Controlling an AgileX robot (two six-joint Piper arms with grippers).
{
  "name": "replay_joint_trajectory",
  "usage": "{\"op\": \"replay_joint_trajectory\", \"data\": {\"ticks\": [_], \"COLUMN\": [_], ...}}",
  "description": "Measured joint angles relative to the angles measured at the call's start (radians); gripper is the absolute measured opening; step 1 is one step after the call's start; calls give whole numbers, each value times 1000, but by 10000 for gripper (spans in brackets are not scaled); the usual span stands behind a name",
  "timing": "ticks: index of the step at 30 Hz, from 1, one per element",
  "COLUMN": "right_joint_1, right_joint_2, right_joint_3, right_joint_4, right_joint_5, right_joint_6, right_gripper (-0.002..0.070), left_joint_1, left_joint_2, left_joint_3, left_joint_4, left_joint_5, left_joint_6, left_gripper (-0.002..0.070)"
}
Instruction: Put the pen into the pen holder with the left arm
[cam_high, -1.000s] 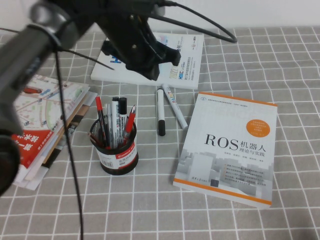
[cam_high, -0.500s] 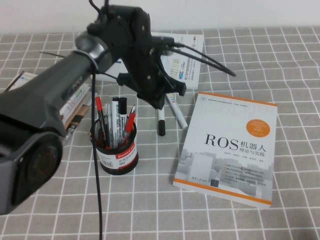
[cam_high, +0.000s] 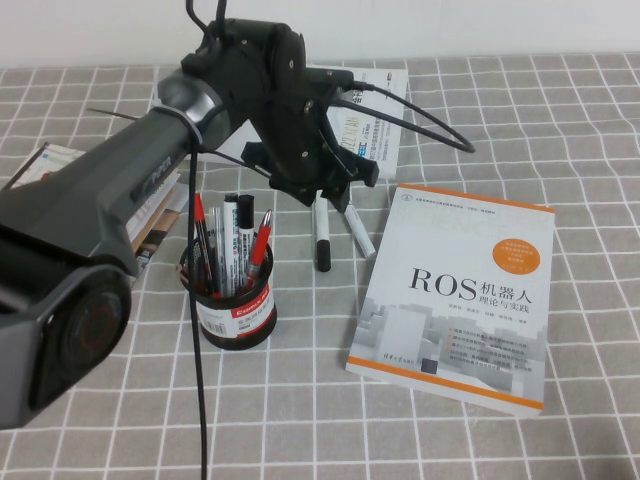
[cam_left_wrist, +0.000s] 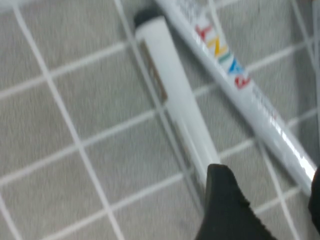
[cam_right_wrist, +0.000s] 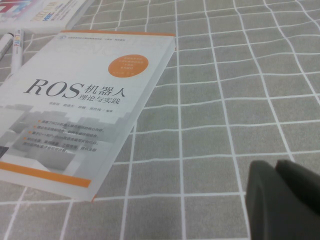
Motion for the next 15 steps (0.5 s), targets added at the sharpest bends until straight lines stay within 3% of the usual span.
{"op": "replay_joint_trajectory", "data": {"ticks": [15], "right_joint_1": [0], "right_joint_2": [0], "right_joint_3": [0], "right_joint_4": [0], "right_joint_5": [0], "right_joint_6": [0], "right_gripper": [-15], "left_joint_1": [0], "left_joint_2": [82], "left_joint_3": [-2], "left_joint_4": [45], "left_joint_5": [-34], "left_joint_6": [-17], "left_gripper": [323]}}
